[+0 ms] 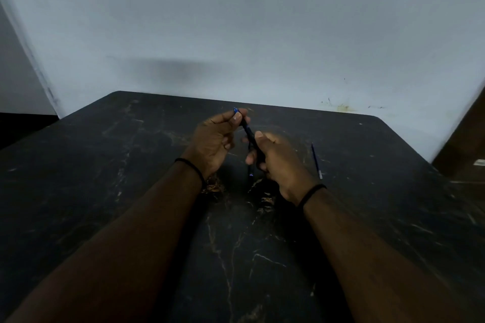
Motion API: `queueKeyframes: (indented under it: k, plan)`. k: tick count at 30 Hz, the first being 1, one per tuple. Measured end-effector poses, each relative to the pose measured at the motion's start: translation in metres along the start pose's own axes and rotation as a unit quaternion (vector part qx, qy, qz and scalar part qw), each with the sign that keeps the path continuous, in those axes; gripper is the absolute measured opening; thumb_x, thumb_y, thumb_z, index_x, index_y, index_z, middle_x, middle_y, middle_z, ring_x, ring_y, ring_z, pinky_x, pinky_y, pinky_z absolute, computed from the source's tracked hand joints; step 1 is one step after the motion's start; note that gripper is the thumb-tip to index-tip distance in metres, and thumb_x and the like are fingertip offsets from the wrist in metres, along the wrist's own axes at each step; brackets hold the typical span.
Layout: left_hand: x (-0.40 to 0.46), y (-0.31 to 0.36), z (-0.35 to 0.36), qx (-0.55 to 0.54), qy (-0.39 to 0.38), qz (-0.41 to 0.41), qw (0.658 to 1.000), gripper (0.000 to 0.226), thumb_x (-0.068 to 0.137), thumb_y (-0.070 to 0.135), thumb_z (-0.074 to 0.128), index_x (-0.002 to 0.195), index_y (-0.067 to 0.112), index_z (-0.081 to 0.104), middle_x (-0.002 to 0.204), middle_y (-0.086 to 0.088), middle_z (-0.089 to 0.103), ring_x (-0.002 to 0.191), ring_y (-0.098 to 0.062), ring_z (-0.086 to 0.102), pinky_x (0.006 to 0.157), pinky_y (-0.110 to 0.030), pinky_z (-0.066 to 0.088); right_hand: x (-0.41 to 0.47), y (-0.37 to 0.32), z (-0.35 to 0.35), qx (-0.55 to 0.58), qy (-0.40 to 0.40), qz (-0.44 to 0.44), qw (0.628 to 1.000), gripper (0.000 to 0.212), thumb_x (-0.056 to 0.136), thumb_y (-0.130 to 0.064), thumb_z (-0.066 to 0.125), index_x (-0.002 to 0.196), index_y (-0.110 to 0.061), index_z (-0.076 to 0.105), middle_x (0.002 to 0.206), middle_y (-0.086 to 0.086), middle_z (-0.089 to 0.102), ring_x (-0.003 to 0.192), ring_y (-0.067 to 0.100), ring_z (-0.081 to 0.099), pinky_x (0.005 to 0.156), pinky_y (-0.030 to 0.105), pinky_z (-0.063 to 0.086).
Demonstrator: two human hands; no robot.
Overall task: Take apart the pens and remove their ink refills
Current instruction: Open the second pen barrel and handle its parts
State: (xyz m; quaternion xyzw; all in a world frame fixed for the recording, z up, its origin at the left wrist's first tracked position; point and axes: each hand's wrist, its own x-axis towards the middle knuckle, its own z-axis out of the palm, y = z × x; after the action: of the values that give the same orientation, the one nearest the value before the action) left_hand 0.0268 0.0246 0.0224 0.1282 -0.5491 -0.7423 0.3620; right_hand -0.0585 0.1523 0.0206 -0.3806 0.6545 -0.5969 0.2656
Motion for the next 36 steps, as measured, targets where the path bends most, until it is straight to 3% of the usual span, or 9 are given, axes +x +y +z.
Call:
queueKeyframes:
  k: [8,11,14,17,22,26,29,33,36]
  plan:
    - [-0.0023,0.0003,0.0,0.017,-0.004,0.004,1.0,0.017,0.096,0.013,0.055,0.098,0.017,0.072,0.088,0.002,0.076,0.044,-0.004,0.035,0.05,-0.02,0.03,-0.0015,0.0028,0.0015,0.015,0.018,-0.028,0.999,0.009,0.098,-0.018,0.061,0.091,-0.014,0.057,0.073,0.002,0.069,0.045,0.002,0.05,0.038,0.012,0.035]
    - [-0.0018,-0.0013,0.0014,0.02,-0.015,0.007,1.0,0.019,0.096,0.013,0.056,0.096,0.019,0.074,0.088,0.002,0.076,0.044,-0.004,0.035,0.05,-0.021,0.03,-0.0016,0.0031,0.0048,0.026,0.041,-0.033,0.998,0.017,0.093,-0.017,0.068,0.096,-0.011,0.053,0.083,0.011,0.072,0.046,-0.001,0.055,0.046,0.018,0.04]
    - [-0.0012,-0.0014,-0.0002,0.018,-0.019,0.006,1.0,0.018,0.095,0.014,0.057,0.096,0.019,0.074,0.088,0.002,0.075,0.045,-0.005,0.036,0.05,-0.021,0.03,-0.0013,0.0007,0.0051,0.01,0.043,-0.018,0.999,0.022,0.099,-0.036,0.057,0.105,-0.016,0.059,0.08,0.003,0.071,0.048,-0.007,0.054,0.055,0.021,0.038]
    - [-0.0003,-0.0017,-0.0013,0.017,-0.009,0.007,1.0,0.016,0.096,0.013,0.056,0.098,0.016,0.072,0.089,0.002,0.075,0.043,-0.004,0.036,0.048,-0.02,0.03,0.0006,0.0011,0.0037,-0.001,0.037,-0.013,0.999,0.033,0.106,-0.034,0.04,0.098,-0.018,0.068,0.074,-0.001,0.067,0.044,-0.007,0.05,0.055,0.021,0.032]
    - [-0.0003,-0.0026,0.0004,0.016,-0.007,0.012,1.0,0.017,0.096,0.012,0.055,0.099,0.015,0.071,0.088,0.001,0.075,0.042,-0.004,0.034,0.047,-0.02,0.029,0.0002,0.0027,0.0026,-0.05,0.053,-0.041,0.996,0.027,0.104,-0.028,0.049,0.087,-0.016,0.066,0.077,0.001,0.067,0.058,0.009,0.049,0.049,0.02,0.034]
    - [-0.0019,-0.0016,0.0003,0.02,-0.006,0.003,1.0,0.018,0.098,0.012,0.053,0.099,0.015,0.071,0.087,0.002,0.075,0.042,-0.004,0.035,0.049,-0.021,0.029,-0.0009,0.0035,0.0018,0.015,0.023,-0.03,0.999,0.008,0.099,-0.021,0.06,0.094,-0.018,0.055,0.072,0.004,0.067,0.042,0.003,0.047,0.04,0.016,0.035]
    - [-0.0024,-0.0012,0.0021,0.021,-0.008,0.004,1.0,0.018,0.098,0.011,0.053,0.098,0.015,0.071,0.084,0.004,0.075,0.042,-0.003,0.036,0.047,-0.02,0.029,0.0009,0.0033,0.0028,0.009,0.036,-0.024,0.999,0.016,0.098,-0.031,0.06,0.101,-0.015,0.055,0.07,0.007,0.064,0.04,-0.002,0.047,0.05,0.023,0.035]
    - [-0.0015,-0.0015,0.0031,0.021,-0.007,0.003,1.0,0.017,0.097,0.012,0.054,0.099,0.016,0.071,0.086,0.004,0.076,0.043,-0.004,0.035,0.048,-0.02,0.029,0.0024,0.0008,0.0027,-0.032,0.055,-0.017,0.998,0.038,0.106,-0.034,0.041,0.093,-0.012,0.069,0.061,0.0,0.057,0.041,0.0,0.042,0.054,0.024,0.032]
    - [-0.0012,-0.0022,0.0023,0.015,-0.004,0.005,1.0,0.017,0.096,0.012,0.056,0.097,0.017,0.072,0.087,0.003,0.076,0.043,-0.004,0.034,0.047,-0.02,0.028,0.0009,0.0008,0.0021,-0.05,0.063,-0.033,0.996,0.033,0.105,-0.032,0.046,0.089,-0.014,0.069,0.066,-0.001,0.056,0.051,0.005,0.042,0.055,0.024,0.035]
